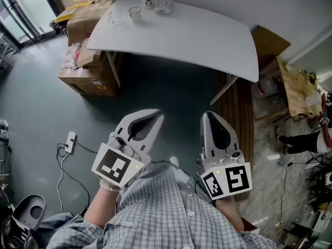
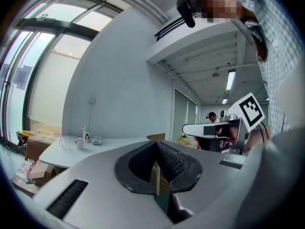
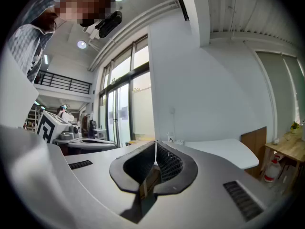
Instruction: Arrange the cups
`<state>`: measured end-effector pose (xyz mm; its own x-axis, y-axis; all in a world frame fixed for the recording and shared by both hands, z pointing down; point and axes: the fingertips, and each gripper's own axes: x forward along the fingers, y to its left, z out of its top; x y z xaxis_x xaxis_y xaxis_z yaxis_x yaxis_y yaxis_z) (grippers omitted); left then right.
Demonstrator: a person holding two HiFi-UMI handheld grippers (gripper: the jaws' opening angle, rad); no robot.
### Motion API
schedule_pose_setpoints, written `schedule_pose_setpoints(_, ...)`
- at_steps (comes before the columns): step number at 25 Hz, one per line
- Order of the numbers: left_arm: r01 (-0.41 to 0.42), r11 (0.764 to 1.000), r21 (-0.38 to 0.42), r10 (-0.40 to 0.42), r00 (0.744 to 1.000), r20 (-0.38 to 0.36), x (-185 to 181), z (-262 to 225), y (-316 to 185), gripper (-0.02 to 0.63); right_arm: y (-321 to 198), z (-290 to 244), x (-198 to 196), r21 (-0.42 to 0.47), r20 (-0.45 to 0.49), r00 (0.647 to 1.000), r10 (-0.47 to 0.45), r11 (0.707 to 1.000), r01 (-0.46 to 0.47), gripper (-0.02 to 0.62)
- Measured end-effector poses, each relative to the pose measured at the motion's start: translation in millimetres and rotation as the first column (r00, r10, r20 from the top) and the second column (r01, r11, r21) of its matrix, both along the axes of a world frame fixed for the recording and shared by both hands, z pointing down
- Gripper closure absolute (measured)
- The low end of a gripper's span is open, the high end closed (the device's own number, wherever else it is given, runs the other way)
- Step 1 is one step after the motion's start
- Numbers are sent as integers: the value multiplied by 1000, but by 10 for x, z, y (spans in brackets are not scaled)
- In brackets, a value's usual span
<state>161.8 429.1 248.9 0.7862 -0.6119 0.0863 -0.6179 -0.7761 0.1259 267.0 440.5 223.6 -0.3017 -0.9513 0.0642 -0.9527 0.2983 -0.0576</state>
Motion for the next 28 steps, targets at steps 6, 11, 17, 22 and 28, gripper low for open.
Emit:
schedule_pose_setpoints(6, 10, 1000, 11, -10, 1000, 17, -79, -5, -54, 597, -3, 29, -59, 0, -10, 1000, 5, 1000, -5, 571)
schedule_pose_setpoints(11, -6, 1000, 21, 6, 1000, 0, -122, -7, -34, 597, 8, 15, -104, -2, -13, 1000, 18, 1000, -18, 569)
schedule_pose_setpoints(17, 6, 999, 41, -6, 1000, -5, -348, 7, -31, 597, -11, 51, -241, 2, -10, 999, 40, 999, -40, 569)
schedule_pose_setpoints(22, 47, 998, 49, -47, 999, 1, -715, 13, -34, 598, -47, 48, -500, 25, -39, 999, 33, 999, -32, 569)
schedule_pose_setpoints(28, 90, 995, 45, -90, 996, -2, -1095, 42, -109, 597, -109, 12, -695, 59, -97, 994, 55, 997, -50, 569)
